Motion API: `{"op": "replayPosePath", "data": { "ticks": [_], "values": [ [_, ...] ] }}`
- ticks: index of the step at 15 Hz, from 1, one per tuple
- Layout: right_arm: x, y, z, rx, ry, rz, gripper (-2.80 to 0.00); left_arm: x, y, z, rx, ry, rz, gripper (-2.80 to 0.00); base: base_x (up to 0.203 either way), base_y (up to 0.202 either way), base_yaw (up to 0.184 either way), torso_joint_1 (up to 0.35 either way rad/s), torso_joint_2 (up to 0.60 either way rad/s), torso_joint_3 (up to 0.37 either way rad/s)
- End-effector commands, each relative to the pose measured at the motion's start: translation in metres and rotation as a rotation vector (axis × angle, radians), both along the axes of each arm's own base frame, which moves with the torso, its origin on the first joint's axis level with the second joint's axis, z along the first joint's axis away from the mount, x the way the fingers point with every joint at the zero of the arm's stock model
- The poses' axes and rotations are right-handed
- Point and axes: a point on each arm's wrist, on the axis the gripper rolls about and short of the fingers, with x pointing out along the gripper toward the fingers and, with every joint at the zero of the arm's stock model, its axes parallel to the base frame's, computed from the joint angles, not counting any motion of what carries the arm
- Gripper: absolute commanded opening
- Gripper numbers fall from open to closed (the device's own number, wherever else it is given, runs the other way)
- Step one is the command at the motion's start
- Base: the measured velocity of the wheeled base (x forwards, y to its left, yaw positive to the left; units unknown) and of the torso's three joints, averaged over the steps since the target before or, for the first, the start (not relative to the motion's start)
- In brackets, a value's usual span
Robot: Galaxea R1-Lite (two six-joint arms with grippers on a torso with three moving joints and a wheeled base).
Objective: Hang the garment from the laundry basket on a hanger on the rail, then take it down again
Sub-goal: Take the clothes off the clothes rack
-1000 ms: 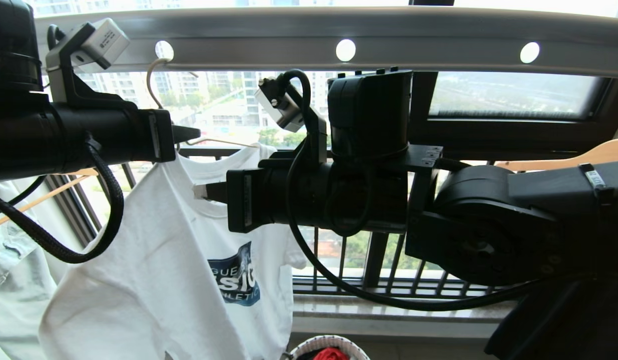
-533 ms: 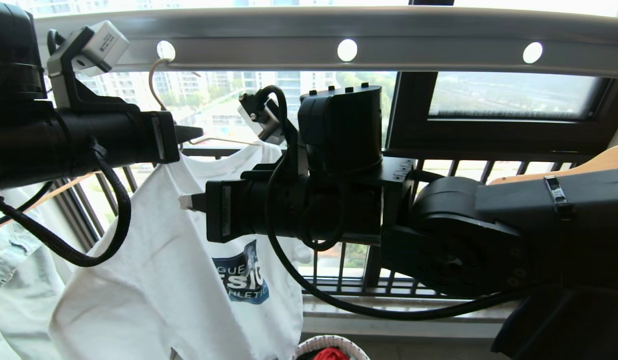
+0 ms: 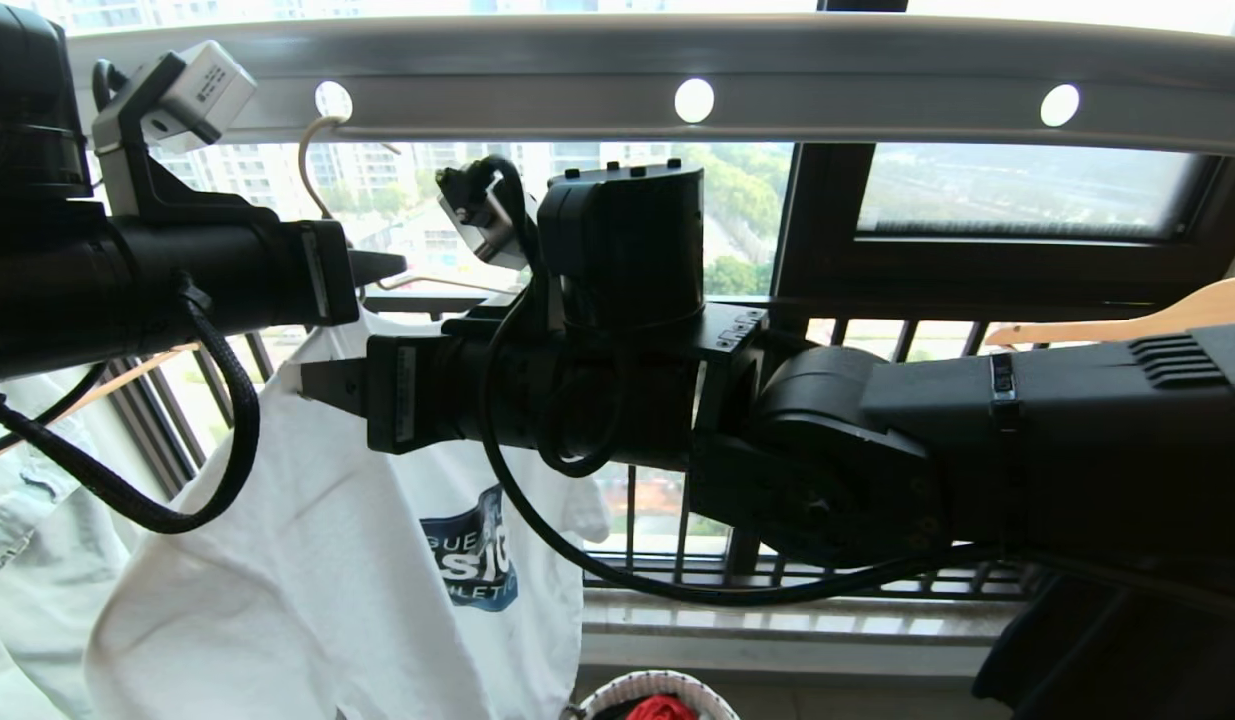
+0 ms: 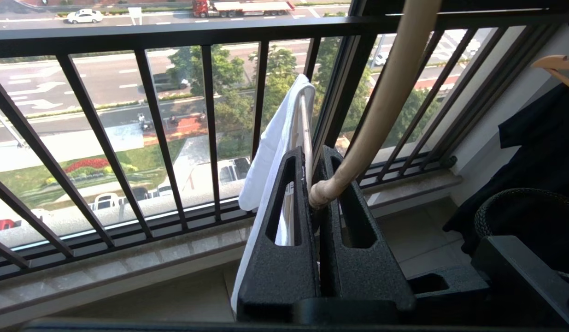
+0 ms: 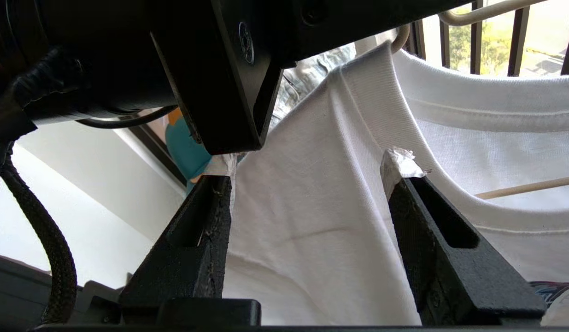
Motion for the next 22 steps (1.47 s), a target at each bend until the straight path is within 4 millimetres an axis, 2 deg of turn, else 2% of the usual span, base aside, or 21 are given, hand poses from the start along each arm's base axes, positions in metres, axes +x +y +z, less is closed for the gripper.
{"op": "replayPosePath", "data": {
  "ticks": [1, 5, 11, 17, 18, 22],
  "values": [
    [0.009, 0.008, 0.0, 0.015, -0.022, -0.005, 0.0, 0.0, -0.001, -0.001, -0.001, 0.003, -0.002, -2.8, 0.0, 0.0, 0.0, 0.0, 0.0, 0.0],
    [0.009, 0.006, 0.005, -0.006, -0.022, -0.041, 0.0, 0.0, -0.001, 0.0, -0.003, -0.001, -0.005, -2.8, 0.0, 0.0, 0.0, 0.0, 0.0, 0.0],
    [0.026, 0.003, -0.017, -0.097, -0.096, -0.071, 0.0, 0.002, -0.002, -0.001, -0.002, 0.007, -0.006, -2.8, 0.0, 0.0, 0.0, 0.0, 0.0, 0.0],
    [0.031, 0.004, -0.024, -0.157, -0.199, -0.063, 0.0, 0.002, -0.001, 0.003, -0.007, -0.008, -0.005, -2.8, 0.0, 0.0, 0.0, 0.0, 0.0, 0.0],
    [0.031, 0.004, -0.022, -0.148, -0.207, -0.063, -2.8, 0.002, -0.001, 0.003, -0.007, -0.008, -0.005, -2.8, 0.0, 0.0, 0.0, 0.0, 0.0, 0.0],
    [0.031, 0.008, -0.015, -0.114, -0.232, -0.061, -2.8, 0.003, -0.002, 0.002, -0.005, -0.004, -0.006, -2.8, 0.0, 0.0, 0.0, 0.0, 0.0, 0.0]
  ]
}}
